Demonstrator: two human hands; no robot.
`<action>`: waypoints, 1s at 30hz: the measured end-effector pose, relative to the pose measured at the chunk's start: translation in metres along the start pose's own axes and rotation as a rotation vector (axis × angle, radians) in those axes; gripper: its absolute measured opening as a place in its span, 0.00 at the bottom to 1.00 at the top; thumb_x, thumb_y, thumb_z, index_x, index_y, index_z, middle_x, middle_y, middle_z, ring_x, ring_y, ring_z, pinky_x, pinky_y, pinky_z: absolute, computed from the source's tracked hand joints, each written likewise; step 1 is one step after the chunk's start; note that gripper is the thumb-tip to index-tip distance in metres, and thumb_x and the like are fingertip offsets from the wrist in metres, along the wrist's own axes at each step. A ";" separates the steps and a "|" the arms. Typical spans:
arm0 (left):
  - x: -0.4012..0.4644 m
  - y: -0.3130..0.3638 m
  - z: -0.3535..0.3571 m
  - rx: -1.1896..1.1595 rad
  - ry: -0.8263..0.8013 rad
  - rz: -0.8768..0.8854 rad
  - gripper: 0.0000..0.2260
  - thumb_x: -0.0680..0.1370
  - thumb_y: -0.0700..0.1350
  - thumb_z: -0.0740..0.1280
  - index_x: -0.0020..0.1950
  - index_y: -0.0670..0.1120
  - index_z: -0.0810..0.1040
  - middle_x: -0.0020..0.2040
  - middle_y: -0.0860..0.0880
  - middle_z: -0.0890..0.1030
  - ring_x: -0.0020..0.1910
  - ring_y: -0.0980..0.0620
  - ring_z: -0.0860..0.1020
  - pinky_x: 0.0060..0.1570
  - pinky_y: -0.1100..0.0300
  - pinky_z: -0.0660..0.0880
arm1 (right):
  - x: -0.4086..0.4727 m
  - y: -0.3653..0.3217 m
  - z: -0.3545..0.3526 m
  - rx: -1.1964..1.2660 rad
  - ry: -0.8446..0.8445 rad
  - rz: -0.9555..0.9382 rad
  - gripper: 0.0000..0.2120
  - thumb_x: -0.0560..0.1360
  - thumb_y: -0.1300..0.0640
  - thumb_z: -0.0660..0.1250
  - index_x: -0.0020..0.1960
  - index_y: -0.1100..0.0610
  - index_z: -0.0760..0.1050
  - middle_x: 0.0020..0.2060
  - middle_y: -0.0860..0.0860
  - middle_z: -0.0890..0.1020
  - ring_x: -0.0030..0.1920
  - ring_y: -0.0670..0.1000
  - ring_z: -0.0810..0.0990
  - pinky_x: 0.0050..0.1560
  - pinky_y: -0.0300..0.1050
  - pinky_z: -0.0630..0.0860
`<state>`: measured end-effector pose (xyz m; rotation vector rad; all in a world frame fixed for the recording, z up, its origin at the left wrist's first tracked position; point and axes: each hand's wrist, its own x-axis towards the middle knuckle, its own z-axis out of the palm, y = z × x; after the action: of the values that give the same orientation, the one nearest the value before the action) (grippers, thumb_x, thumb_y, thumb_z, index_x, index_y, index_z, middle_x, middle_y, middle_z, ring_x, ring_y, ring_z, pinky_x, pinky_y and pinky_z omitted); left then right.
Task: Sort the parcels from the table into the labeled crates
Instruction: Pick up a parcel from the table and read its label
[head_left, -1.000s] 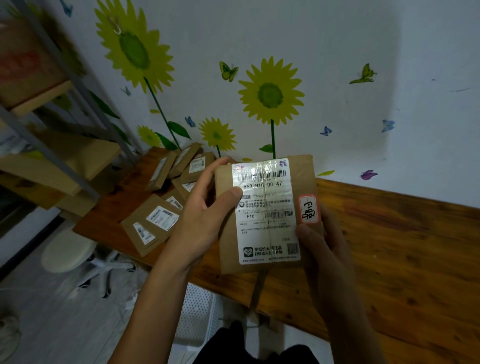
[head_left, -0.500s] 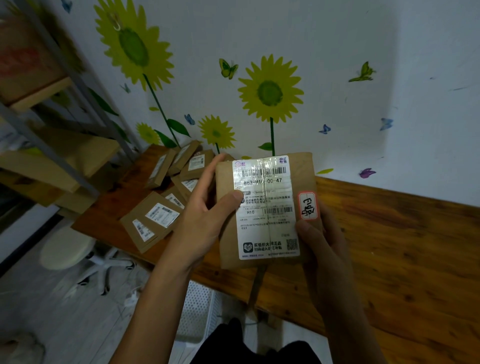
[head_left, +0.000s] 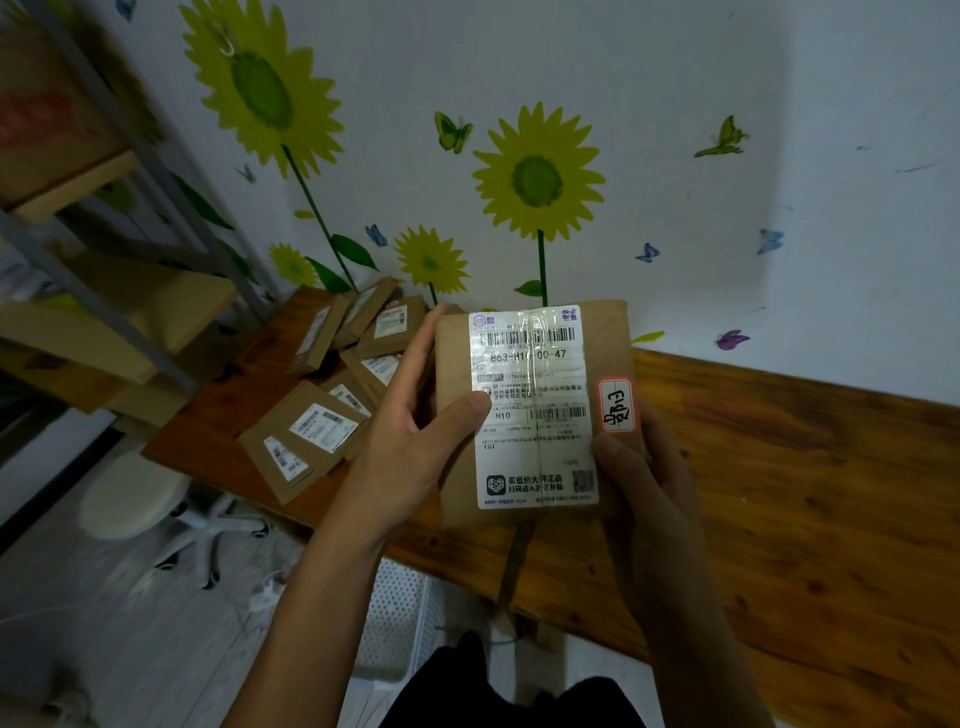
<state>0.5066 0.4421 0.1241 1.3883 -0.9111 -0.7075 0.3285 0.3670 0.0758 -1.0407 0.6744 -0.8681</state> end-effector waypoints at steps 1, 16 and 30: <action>-0.001 0.000 0.000 0.005 -0.002 0.000 0.36 0.74 0.45 0.69 0.80 0.55 0.60 0.64 0.58 0.80 0.60 0.55 0.81 0.50 0.60 0.81 | -0.001 -0.001 0.000 0.005 -0.002 0.011 0.49 0.59 0.32 0.79 0.74 0.50 0.69 0.60 0.52 0.83 0.59 0.57 0.84 0.54 0.58 0.82; -0.008 -0.004 0.000 -0.016 -0.020 -0.016 0.38 0.74 0.44 0.70 0.81 0.56 0.57 0.64 0.61 0.80 0.61 0.57 0.81 0.49 0.60 0.81 | -0.002 -0.002 0.004 0.022 0.021 -0.002 0.51 0.58 0.31 0.79 0.74 0.50 0.68 0.59 0.51 0.84 0.58 0.57 0.84 0.52 0.54 0.84; -0.012 -0.007 -0.001 -0.041 -0.056 -0.018 0.40 0.74 0.44 0.73 0.81 0.57 0.55 0.68 0.58 0.77 0.64 0.54 0.79 0.53 0.57 0.81 | -0.002 -0.002 0.004 0.033 0.023 0.010 0.51 0.57 0.31 0.79 0.74 0.49 0.69 0.58 0.51 0.84 0.58 0.57 0.84 0.53 0.57 0.82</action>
<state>0.5024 0.4522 0.1157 1.3476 -0.9240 -0.7778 0.3304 0.3698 0.0792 -0.9984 0.6820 -0.8807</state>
